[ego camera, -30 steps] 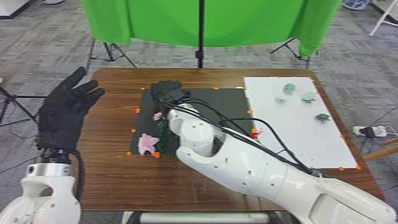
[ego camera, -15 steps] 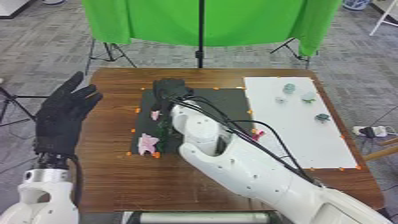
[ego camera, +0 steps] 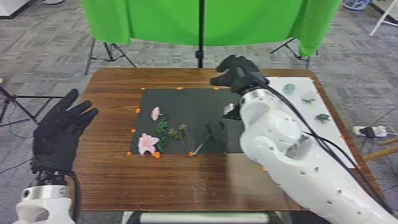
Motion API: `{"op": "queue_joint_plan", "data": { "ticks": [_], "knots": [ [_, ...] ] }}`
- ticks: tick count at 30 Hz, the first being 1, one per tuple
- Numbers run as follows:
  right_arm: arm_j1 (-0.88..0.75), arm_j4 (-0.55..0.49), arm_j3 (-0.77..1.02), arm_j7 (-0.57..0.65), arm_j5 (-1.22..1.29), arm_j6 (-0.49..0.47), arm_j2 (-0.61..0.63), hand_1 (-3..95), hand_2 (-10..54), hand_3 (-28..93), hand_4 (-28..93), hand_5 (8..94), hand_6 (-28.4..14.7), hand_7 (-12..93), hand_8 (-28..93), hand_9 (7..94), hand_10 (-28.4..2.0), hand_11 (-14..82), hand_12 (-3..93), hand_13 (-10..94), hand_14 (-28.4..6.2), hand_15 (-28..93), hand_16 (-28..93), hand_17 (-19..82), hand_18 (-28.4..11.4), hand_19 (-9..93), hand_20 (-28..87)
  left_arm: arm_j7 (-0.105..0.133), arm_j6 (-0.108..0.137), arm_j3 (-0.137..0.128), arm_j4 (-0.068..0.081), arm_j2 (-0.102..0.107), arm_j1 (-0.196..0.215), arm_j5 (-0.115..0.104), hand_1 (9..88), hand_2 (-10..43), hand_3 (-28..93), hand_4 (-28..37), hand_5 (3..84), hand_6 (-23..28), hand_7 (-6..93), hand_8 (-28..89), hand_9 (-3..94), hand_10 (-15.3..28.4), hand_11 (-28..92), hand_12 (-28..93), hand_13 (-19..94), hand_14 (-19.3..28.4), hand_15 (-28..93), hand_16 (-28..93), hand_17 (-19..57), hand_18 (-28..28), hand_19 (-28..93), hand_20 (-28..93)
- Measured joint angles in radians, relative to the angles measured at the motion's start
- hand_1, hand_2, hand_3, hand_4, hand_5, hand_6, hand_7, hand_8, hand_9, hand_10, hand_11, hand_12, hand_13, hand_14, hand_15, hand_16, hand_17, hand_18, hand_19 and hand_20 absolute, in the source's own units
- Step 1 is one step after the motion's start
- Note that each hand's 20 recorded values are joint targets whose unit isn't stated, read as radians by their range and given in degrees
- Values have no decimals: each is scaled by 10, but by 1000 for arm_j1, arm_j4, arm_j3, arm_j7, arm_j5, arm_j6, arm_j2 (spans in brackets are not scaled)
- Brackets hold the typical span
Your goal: Arrange flowers
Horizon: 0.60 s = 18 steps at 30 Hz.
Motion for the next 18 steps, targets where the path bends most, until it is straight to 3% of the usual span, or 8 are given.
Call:
{"op": "queue_joint_plan", "data": {
  "ticks": [5, 9, 13, 18],
  "knots": [
    [-120, 0, 153, 108, 30, 38, 162, 344, -95, 747, -283, 534, -22, 117, -113, 613, -210, 192, 133, 571, -152, 763, 104, 310, -240, 932, 652, 2, -1, 0, 0, -13, 1, 1, 254, 96, 736, -222, 349, 86, 117, -88, 326, 194, 255, 124, 223, 244, 481, -63, -113, 199, 422, 193],
    [-166, 62, 193, 223, 31, 53, 259, 338, -95, 749, -283, 535, -28, 117, -110, 608, -214, 193, 133, 566, -161, 766, 97, 314, -247, 932, 659, -2, -4, 0, 0, -29, 1, 4, 253, 96, 738, -222, 348, 85, 118, -88, 326, 194, 255, 125, 223, 244, 482, -62, -113, 199, 422, 193],
    [-179, 144, 206, 321, 29, 80, 303, 331, -95, 747, -283, 528, -31, 114, -109, 582, -229, 192, 134, 541, -182, 776, 90, 309, -246, 932, 673, -10, -9, 2, 2, -38, -1, 8, 254, 96, 738, -222, 348, 85, 119, -88, 326, 194, 255, 125, 224, 244, 481, -62, -113, 199, 422, 194],
    [-205, 198, 242, 348, 42, 35, 317, 334, -95, 750, -283, 529, -20, 122, -110, 575, -226, 193, 133, 529, -178, 782, 80, 281, -237, 932, 658, -23, -14, 1, 4, -45, -4, 15, 260, 96, 739, -218, 348, 85, 119, -88, 327, 194, 256, 125, 224, 244, 482, -61, -113, 199, 422, 194]
  ]
}}
